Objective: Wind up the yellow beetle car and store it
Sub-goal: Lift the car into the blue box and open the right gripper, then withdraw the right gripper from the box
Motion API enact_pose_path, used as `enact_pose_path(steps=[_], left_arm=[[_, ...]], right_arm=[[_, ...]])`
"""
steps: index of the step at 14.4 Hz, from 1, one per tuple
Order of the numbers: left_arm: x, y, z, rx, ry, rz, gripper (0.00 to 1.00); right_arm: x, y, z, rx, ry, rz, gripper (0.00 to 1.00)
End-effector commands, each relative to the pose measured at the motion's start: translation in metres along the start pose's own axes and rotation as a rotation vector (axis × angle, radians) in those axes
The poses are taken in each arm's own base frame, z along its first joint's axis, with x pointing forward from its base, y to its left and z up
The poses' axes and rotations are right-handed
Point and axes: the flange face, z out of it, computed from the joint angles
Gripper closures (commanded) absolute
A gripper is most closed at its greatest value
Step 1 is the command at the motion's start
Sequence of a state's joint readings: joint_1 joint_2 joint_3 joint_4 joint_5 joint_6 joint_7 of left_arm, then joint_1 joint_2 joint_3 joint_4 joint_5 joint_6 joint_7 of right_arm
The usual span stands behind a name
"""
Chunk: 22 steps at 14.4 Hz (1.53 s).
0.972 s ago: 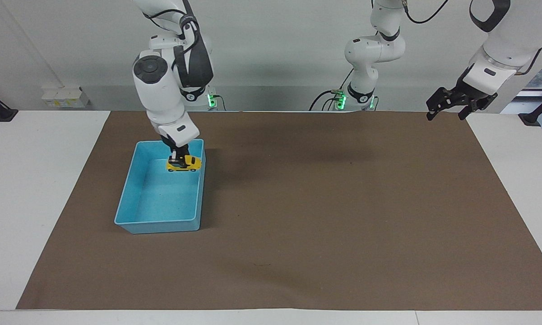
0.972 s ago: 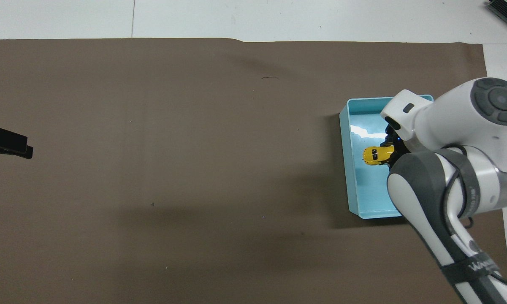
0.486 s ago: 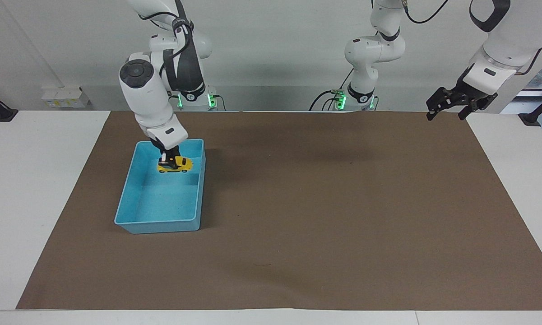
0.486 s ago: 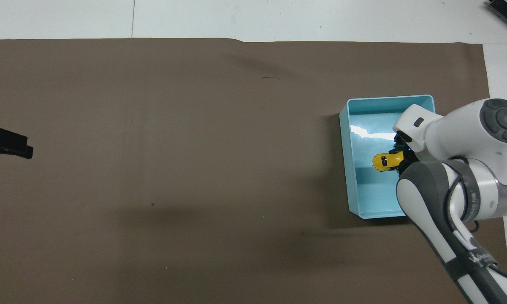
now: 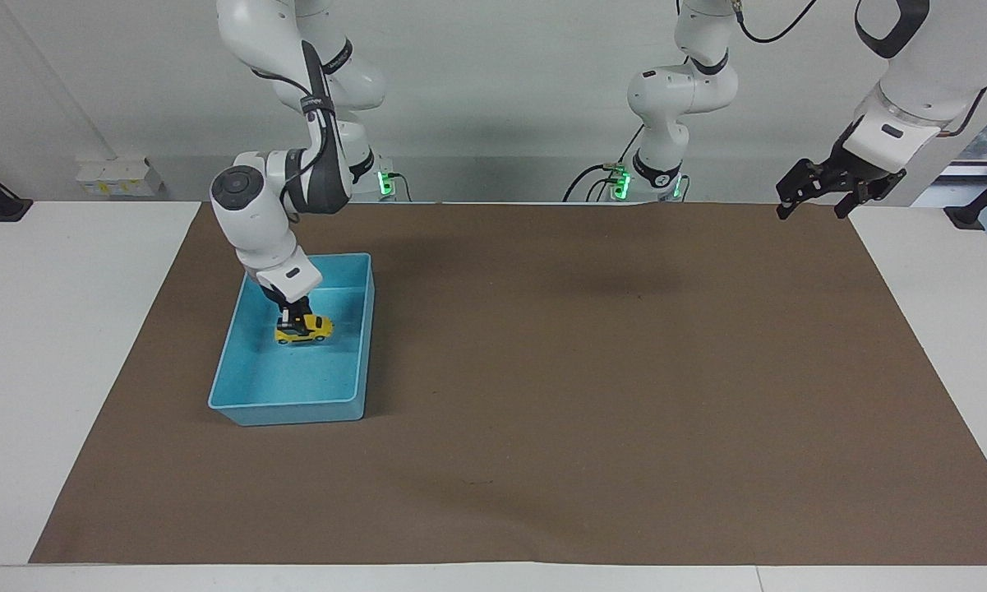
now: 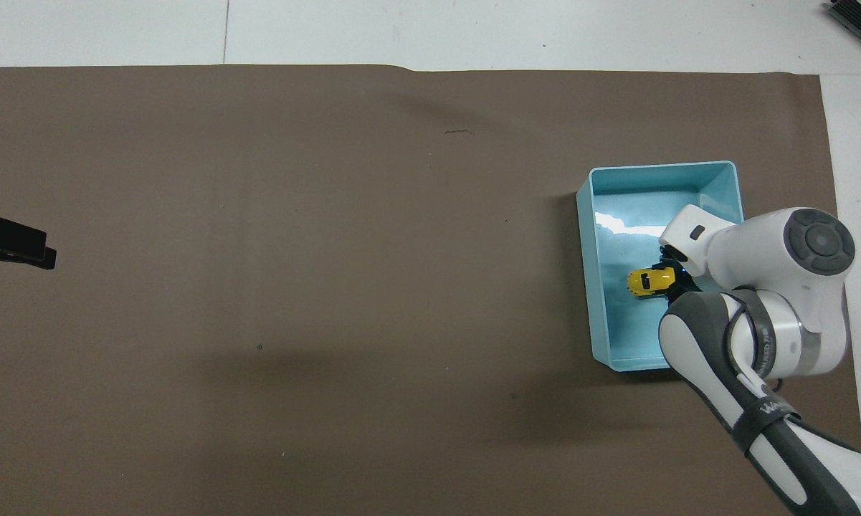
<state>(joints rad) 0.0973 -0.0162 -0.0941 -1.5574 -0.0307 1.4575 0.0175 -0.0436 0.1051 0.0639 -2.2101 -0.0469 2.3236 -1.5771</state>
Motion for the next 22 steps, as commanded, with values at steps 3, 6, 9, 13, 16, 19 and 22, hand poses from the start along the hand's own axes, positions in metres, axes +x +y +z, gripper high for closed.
enact_pose_path(steps=[3, 6, 9, 13, 16, 19, 22], left_arm=[[-0.005, -0.002, -0.006, -0.002, 0.0, -0.001, 0.0], [-0.005, -0.002, -0.006, -0.002, 0.0, -0.001, 0.0], [-0.005, -0.002, -0.006, -0.002, 0.0, -0.001, 0.0], [-0.005, -0.001, -0.005, -0.002, -0.001, 0.0, 0.0], [-0.005, -0.002, -0.006, -0.002, 0.0, -0.001, 0.0], [-0.005, -0.002, -0.006, -0.002, 0.0, -0.001, 0.0], [-0.005, -0.001, -0.005, -0.002, -0.001, 0.0, 0.0]], right_arm=[[-0.001, 0.001, 0.02, 0.004, -0.005, -0.025, 1.0], [0.0, 0.001, 0.02, 0.005, -0.005, -0.025, 1.0], [0.001, 0.0, 0.02, 0.008, -0.005, -0.016, 0.45], [0.002, 0.004, 0.015, 0.008, -0.005, -0.009, 0.0], [0.007, 0.015, -0.022, 0.015, -0.007, 0.07, 0.0], [0.008, 0.03, -0.076, 0.029, -0.003, 0.157, 0.0], [0.003, 0.023, -0.121, 0.027, -0.011, 0.313, 0.0]])
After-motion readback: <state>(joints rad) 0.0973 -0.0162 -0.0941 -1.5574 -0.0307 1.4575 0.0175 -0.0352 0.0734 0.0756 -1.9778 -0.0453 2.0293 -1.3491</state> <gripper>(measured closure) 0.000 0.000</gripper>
